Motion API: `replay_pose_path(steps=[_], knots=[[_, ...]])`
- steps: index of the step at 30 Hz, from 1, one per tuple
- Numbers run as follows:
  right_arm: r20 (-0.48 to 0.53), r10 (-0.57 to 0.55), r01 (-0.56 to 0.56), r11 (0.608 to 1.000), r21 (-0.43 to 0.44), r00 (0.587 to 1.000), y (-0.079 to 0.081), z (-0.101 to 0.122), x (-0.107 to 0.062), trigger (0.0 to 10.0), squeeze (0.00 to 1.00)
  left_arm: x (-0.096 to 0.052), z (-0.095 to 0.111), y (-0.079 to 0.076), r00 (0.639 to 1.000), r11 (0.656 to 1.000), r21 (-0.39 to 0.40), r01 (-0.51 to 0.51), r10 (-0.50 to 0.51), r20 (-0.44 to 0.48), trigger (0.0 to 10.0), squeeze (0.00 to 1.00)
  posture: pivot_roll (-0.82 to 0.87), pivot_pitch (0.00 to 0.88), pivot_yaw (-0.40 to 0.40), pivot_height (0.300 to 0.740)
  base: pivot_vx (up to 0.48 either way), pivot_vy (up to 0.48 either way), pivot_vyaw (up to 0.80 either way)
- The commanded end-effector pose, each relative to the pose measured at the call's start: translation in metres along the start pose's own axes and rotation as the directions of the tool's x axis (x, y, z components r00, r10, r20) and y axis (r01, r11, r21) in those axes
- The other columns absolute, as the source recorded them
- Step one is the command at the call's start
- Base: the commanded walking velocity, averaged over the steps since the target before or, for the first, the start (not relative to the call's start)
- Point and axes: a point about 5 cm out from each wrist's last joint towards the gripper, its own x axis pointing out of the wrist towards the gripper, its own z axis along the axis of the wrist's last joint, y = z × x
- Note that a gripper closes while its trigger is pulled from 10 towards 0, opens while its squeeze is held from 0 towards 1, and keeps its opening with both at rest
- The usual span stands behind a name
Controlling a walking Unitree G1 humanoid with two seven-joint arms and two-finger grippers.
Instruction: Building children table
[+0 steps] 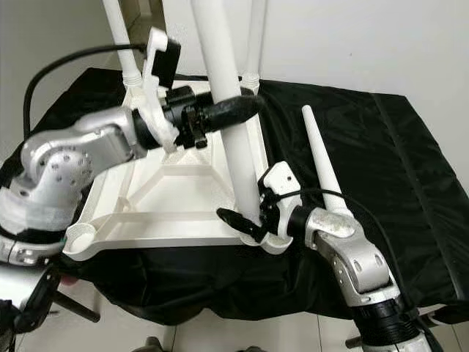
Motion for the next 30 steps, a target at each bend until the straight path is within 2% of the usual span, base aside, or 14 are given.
replay_pose_path(steps=[1,6,7,8,9,18,23,24,25,26,27,28,29,30], knots=[[0.017,-0.017,0.017,1.000,0.001,1.000,-0.003,0.002,0.006,10.0,1.00,0.006,0.019,-0.002,0.999,0.999,0.029,-0.014,0.013,0.037,10.0,0.00,0.00,0.009,-0.007,0.740,0.000,0.000,0.00],[0.066,-0.063,0.064,0.998,-0.007,0.996,-0.011,0.009,0.016,10.0,1.00,0.015,0.027,0.004,0.994,0.991,0.080,-0.103,0.100,0.039,10.0,0.00,0.00,0.000,-0.002,0.740,0.000,0.000,0.00],[0.082,-0.080,0.081,0.997,-0.003,0.993,-0.012,0.011,0.020,10.0,0.09,0.019,0.027,0.005,0.992,0.989,0.084,-0.122,0.120,0.033,10.0,0.00,0.00,0.000,-0.002,0.740,0.000,0.000,0.00],[0.082,-0.080,0.081,0.997,-0.003,0.993,-0.012,0.011,0.020,10.0,0.09,0.019,0.027,0.005,0.992,0.989,0.084,-0.122,0.120,0.033,10.0,0.00,0.00,0.000,-0.002,0.740,0.000,0.000,0.00],[0.099,-0.102,0.101,0.995,0.007,0.990,-0.013,0.013,0.023,10.0,0.00,0.022,0.027,0.007,0.989,0.984,0.097,-0.147,0.146,0.020,10.0,0.00,-0.01,0.000,-0.003,0.740,0.000,0.000,0.00],[0.204,-0.412,0.411,0.910,0.048,0.888,-0.031,0.030,0.047,10.0,0.00,0.047,0.019,0.024,0.949,0.945,0.104,-0.310,0.315,-0.031,10.0,0.00,-0.03,0.000,0.002,0.740,0.000,0.000,0.00],[0.213,-0.475,0.472,0.879,0.067,0.854,-0.036,0.033,0.051,10.0,0.00,0.052,0.019,0.028,0.932,0.926,0.135,-0.354,0.361,-0.038,10.0,0.00,-0.04,0.000,0.002,0.740,0.000,0.000,0.00],[0.207,-0.533,0.531,0.845,0.068,0.821,-0.038,0.034,0.055,10.0,0.00,0.054,0.020,0.030,0.926,0.921,0.118,-0.372,0.376,-0.017,10.0,0.00,-0.04,0.000,0.001,0.740,0.000,0.000,0.00],[0.207,-0.533,0.531,0.845,0.068,0.821,-0.038,0.034,0.055,10.0,0.00,0.054,0.020,0.030,0.926,0.921,0.118,-0.372,0.376,-0.017,10.0,0.00,-0.04,0.000,0.001,0.740,0.000,0.000,0.00],[0.201,-0.596,0.597,0.800,0.061,0.778,-0.041,0.036,0.058,10.0,0.00,0.056,0.023,0.031,0.921,0.917,0.099,-0.387,0.389,0.005,10.0,0.00,-0.04,0.000,-0.003,0.740,0.000,0.000,0.00],[0.201,-0.596,0.597,0.800,0.061,0.778,-0.041,0.036,0.058,10.0,0.00,0.056,0.023,0.031,0.921,0.917,0.099,-0.387,0.389,0.005,10.0,0.00,-0.04,0.000,-0.003,0.740,0.000,0.000,0.00],[0.198,-0.653,0.656,0.753,0.058,0.731,-0.044,0.038,0.061,10.0,0.00,0.058,0.024,0.032,0.915,0.910,0.103,-0.402,0.402,0.024,10.0,0.00,-0.04,0.005,-0.004,0.740,0.000,0.000,0.00],[0.198,-0.653,0.656,0.753,0.058,0.731,-0.044,0.038,0.061,10.0,0.00,0.058,0.024,0.032,0.915,0.910,0.103,-0.402,0.402,0.024,10.0,0.00,-0.04,0.005,-0.004,0.740,0.000,0.000,0.00],[0.186,-0.698,0.700,0.711,0.066,0.692,-0.042,0.036,0.064,10.0,0.00,0.059,0.026,0.033,0.905,0.897,0.116,-0.426,0.424,0.044,10.0,0.00,-0.04,0.007,-0.009,0.740,0.000,0.000,0.00]])
